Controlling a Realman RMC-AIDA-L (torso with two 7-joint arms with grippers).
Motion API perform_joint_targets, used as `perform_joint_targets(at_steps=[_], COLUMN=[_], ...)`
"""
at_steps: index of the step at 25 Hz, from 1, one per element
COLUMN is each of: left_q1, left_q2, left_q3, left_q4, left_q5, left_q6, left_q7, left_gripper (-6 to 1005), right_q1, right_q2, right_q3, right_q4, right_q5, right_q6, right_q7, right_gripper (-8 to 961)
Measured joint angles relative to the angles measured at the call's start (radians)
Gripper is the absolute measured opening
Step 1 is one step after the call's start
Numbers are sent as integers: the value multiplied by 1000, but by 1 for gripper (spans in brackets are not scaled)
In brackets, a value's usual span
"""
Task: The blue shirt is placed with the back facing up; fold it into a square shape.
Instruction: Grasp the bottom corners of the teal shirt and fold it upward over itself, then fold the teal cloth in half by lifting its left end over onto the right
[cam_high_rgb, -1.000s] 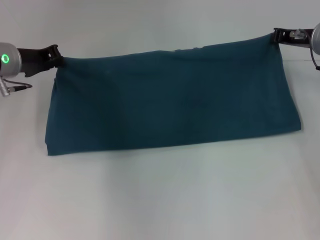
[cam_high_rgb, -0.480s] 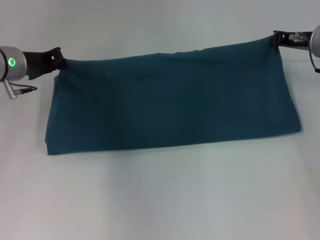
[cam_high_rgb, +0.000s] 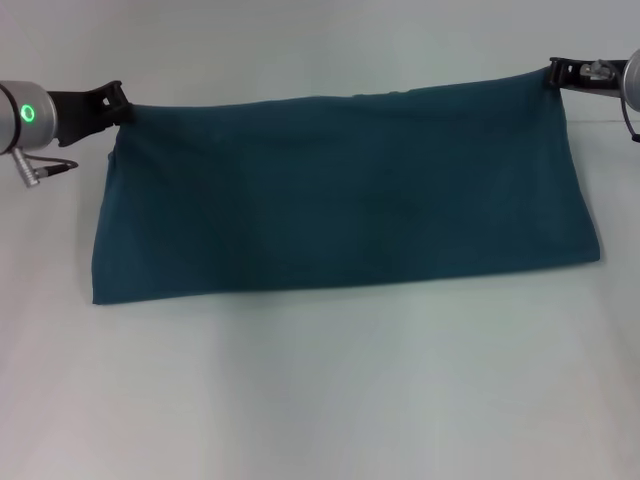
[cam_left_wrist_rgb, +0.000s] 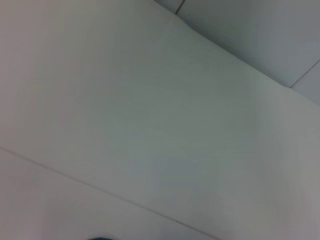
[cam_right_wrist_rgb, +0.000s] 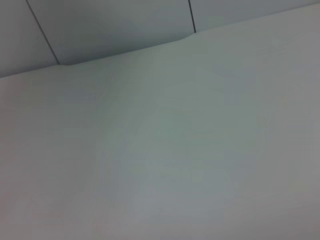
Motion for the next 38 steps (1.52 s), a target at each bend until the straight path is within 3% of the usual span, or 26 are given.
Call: perform_joint_targets(at_steps=[4, 12, 14, 16, 20, 22, 23, 28, 33, 38], left_q1=[-2, 0, 6, 21, 80, 101, 157, 304, 383, 425], left_q2=[0, -9, -10, -11, -17, -21, -28, -26, -27, -33], left_q3=[0, -8, -8, -8, -7, -4, -4, -33, -192, -287], left_q4=[-4, -20, -15, -8, 57, 85, 147, 233, 231, 220], left_q5=[-1, -10, -23, -41, -106, -132, -193, -348, -387, -389], left_q6=[-17, -53, -50, -36, 48, 88, 186, 433, 637, 735], left_q7=[2, -7, -7, -7, 3, 9, 24, 31, 36, 27], left_gripper=[98, 116, 120, 190, 331, 472, 542, 777, 810, 843], right_q1=[6, 28, 21, -3, -89, -149, -184, -350, -483, -535], right_q2=[-8, -60, -72, -79, -77, -74, -73, -83, -89, -92], right_q3=[-2, -13, -11, 1, 63, 90, 101, 166, 282, 330], right_q4=[6, 39, 18, -27, -144, -197, -214, -180, -66, -49], right_q5=[0, 3, 5, 7, 52, 116, 161, 404, 560, 576], right_q6=[-9, -20, -49, -104, -307, -431, -493, -756, -953, -1052], right_q7=[2, 10, 27, 47, 47, 23, 5, -103, -226, -245], right_gripper=[119, 124, 202, 279, 454, 551, 600, 665, 731, 739])
